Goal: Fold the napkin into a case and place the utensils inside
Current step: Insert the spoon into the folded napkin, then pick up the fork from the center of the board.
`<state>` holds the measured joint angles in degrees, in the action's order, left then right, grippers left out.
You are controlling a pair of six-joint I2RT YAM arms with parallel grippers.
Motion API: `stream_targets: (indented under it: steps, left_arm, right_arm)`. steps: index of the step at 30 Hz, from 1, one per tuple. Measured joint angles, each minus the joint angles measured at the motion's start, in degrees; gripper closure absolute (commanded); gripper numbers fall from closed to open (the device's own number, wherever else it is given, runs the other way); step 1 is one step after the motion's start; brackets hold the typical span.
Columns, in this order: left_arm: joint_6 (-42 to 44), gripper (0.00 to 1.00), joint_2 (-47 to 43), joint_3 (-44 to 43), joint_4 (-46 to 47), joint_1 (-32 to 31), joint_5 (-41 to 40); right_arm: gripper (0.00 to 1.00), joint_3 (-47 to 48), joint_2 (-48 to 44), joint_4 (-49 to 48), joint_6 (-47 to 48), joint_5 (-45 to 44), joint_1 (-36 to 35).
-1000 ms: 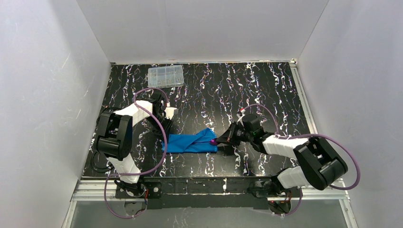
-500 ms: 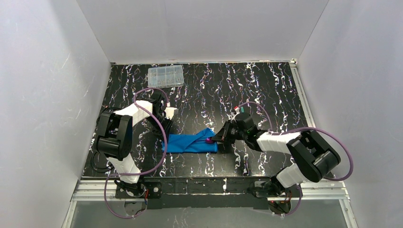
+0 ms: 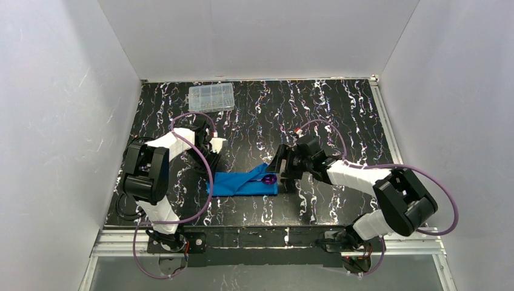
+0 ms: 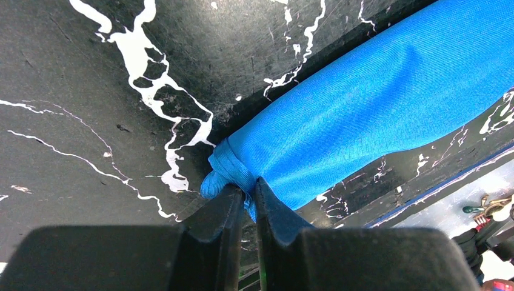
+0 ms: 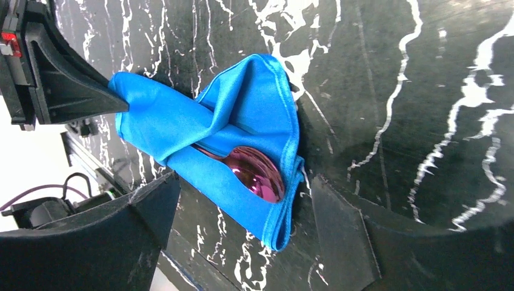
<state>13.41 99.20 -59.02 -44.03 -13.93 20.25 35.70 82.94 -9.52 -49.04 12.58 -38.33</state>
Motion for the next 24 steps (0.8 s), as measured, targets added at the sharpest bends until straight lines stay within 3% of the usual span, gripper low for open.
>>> stream_targets:
  steps: [8,14,23,24]
  left_arm:
    - [0.07,0.87,-0.02,-0.55,-1.16,0.0,-0.11]
    - [0.07,0.84,-0.02,-0.79,-1.46,0.0,-0.11]
    - [-0.09,0.54,-0.15,-0.79,-1.46,0.0,-0.5]
    - [-0.15,0.37,-0.26,-0.79,-1.49,0.02,-0.61]
  right_arm:
    - [0.09,5.42,-7.3,20.46,6.51,-2.58,5.77]
    - [0.08,5.27,-14.84,33.68,8.59,-4.02,18.71]
    - [0.09,-1.25,-14.21,36.83,8.83,0.0,28.39]
    - [0.09,-1.77,-14.1,36.63,8.74,0.39,28.74]
